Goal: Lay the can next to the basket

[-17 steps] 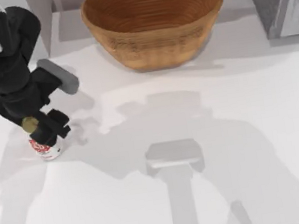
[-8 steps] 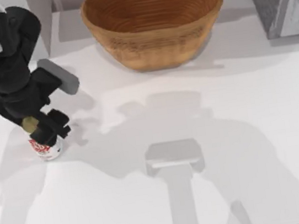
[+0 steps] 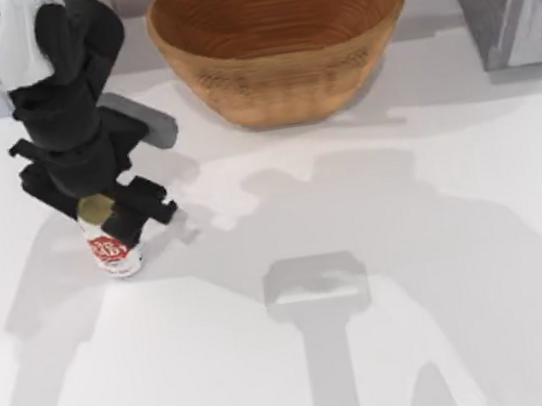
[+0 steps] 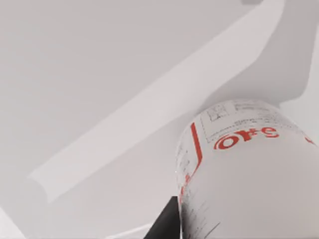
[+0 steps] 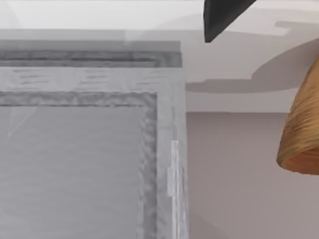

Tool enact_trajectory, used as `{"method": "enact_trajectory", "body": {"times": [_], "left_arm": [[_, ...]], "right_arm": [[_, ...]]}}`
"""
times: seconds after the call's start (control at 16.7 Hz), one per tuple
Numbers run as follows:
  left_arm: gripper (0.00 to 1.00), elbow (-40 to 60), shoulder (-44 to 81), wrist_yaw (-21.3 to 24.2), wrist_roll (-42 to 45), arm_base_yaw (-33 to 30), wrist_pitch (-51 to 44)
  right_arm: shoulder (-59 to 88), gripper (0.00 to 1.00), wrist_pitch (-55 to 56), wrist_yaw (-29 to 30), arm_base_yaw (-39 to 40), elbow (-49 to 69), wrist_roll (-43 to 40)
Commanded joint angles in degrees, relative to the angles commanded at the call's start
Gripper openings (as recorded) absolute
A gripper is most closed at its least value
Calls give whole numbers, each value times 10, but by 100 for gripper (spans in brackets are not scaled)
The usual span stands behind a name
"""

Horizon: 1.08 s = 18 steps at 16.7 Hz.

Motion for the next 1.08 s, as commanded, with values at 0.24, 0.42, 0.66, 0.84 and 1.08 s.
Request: {"method": "enact_trajectory", "body": {"times": [0.24,0.42,0.66,0.84,1.08], "left_arm": [[0,64,40,1,-195,-63,-35],[0,111,69,1,-358,-113,-62],[0,163,89,1,-512,-170,-85],[0,183,91,1,-564,-192,-89],[0,185,91,0,-569,-194,-90]], "right_arm": [[0,100,0,0,0,0,0],[0,100,0,0,0,0,0],[0,100,0,0,0,0,0],[0,100,0,0,0,0,0],[0,100,0,0,0,0,0]]}}
